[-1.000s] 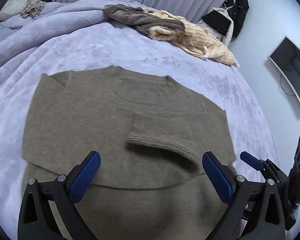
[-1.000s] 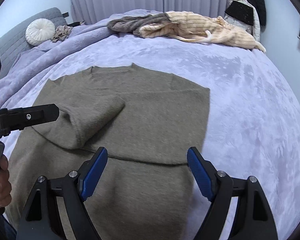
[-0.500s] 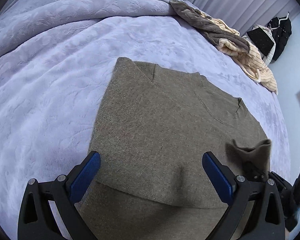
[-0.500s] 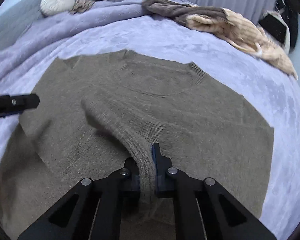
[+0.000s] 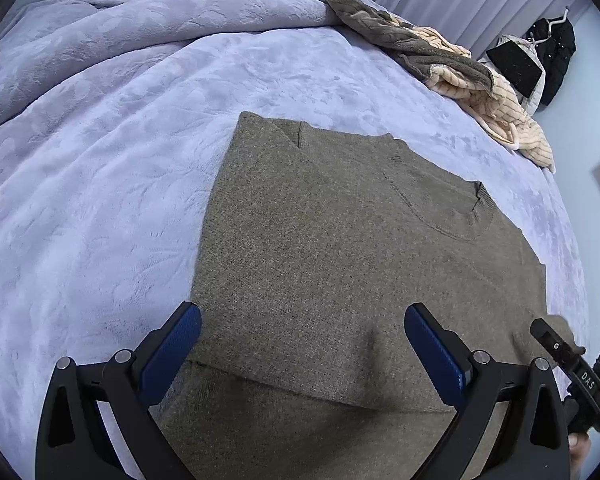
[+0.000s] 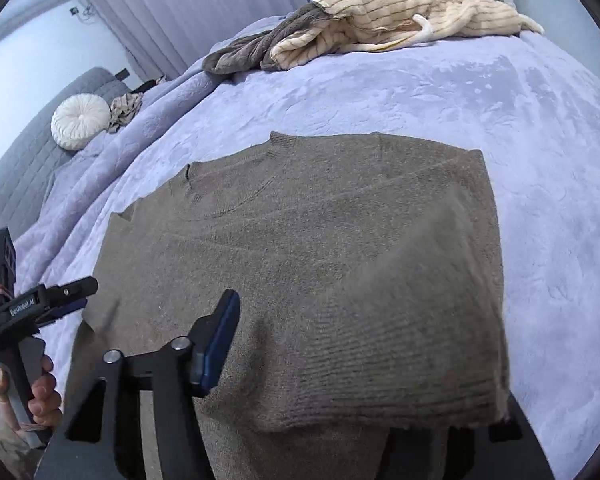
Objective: Fold small clothes
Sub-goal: 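Fold the side edge inward over the body with the right tool and release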
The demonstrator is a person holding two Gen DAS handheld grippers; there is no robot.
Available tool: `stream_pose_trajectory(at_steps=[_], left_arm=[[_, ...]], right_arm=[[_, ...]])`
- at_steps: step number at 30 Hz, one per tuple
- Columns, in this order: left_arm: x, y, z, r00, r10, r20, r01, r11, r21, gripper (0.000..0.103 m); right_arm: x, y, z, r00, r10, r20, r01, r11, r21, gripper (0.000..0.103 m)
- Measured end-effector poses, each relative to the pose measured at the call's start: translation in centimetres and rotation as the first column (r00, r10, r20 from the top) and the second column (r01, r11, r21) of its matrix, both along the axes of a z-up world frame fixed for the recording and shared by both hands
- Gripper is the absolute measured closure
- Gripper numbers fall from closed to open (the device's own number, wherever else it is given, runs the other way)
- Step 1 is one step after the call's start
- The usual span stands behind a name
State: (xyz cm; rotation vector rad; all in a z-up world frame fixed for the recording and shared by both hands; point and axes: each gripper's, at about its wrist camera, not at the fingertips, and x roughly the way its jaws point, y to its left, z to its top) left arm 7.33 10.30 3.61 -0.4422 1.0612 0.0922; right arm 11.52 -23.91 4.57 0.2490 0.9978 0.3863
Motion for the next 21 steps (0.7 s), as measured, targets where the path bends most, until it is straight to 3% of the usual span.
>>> stream_pose_trajectory(at_steps=[1,2,4,6,8,14,17,19,21], left_arm=[[0.0,0.0,0.0,1.000,0.002,-0.002,-0.002,1.000,0.002,0.001],[-0.1,0.1,0.0,1.000,0.005,-0.005,-0.005,1.000,0.003,0.001],[-0.1,-0.1,-0.1,1.000,0.005,-0.011,-0.005,1.000,-0.001,0.001],[-0.1,-0.6,0.0,1.000,-0.009,-0.010,0.009,1.000,0.006,0.001],[0.0,-1.5,0.2,1.000,-0.027,-0.007,0.027,0.999,0.017,0.001],[0.7,-4.4,1.1,0.996,-0.093,0.004,0.093,0.995,0.045,0.001],[1.4,-5.3,0.1,0.993,-0.107,-0.044,0.110,0.991,0.074,0.001],[1.6,-5.2,-0.5,0.992,-0.104,-0.076,0.110,0.990,0.090,0.001],[1.4,-4.7,-0.1,0.992,-0.101,-0.072,0.108,0.990,0.090,0.001]], right_arm=[[0.2,-0.6,-0.2,1.000,-0.014,-0.019,0.015,1.000,0.023,0.040],[0.3,-1.1,-0.3,0.999,-0.021,-0.028,0.022,0.999,0.041,0.047],[0.3,-2.0,-0.4,0.999,-0.023,-0.033,0.025,0.998,0.060,0.064],[0.4,-2.7,-0.5,0.999,-0.028,-0.039,0.031,0.998,0.058,0.087],[0.4,-3.3,-0.6,0.998,-0.040,-0.045,0.041,0.999,0.033,0.098],[-0.3,-3.4,2.1,0.995,-0.039,0.087,0.042,0.999,-0.031,0.098],[0.8,-2.8,0.5,0.999,-0.002,0.037,0.005,0.997,-0.077,0.098],[1.6,-2.9,-1.0,1.000,-0.001,-0.014,0.000,0.992,-0.125,0.092],[1.8,-4.3,-1.2,0.999,-0.017,-0.030,0.015,0.997,-0.071,0.083]])
